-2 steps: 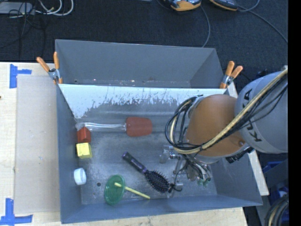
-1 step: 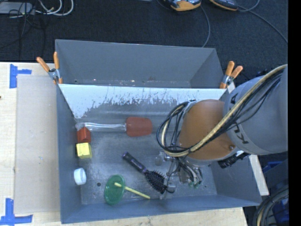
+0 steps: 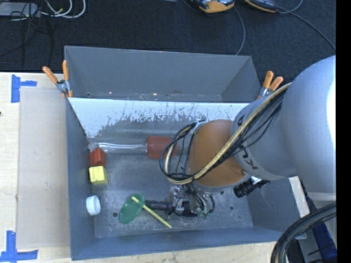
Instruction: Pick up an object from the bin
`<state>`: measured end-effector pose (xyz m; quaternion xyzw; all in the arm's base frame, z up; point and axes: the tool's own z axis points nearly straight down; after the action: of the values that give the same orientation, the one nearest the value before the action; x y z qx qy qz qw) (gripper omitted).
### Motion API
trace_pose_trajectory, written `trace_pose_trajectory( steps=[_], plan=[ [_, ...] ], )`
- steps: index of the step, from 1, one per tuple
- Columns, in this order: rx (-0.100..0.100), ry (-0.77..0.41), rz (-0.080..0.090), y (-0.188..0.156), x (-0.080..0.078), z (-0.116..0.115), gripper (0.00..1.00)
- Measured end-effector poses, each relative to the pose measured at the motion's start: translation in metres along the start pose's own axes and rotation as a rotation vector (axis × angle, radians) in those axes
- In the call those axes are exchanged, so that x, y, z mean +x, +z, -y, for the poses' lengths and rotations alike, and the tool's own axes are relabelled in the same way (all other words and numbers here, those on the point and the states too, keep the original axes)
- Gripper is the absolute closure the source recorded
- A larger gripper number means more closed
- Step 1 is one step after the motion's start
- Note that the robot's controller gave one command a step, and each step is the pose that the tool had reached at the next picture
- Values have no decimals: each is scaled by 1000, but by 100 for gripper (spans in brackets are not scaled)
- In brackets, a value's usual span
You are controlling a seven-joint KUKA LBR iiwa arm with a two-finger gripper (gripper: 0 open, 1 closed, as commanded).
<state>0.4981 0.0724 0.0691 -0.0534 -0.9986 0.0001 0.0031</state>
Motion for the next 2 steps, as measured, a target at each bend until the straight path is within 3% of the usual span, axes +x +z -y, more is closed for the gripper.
trace_pose_trajectory(
  steps=[1, 2],
  plan=[
    [0, 0, 0, 0, 0, 0, 100],
    [2, -32, -10, -43, 1, 5, 100]
  ],
)
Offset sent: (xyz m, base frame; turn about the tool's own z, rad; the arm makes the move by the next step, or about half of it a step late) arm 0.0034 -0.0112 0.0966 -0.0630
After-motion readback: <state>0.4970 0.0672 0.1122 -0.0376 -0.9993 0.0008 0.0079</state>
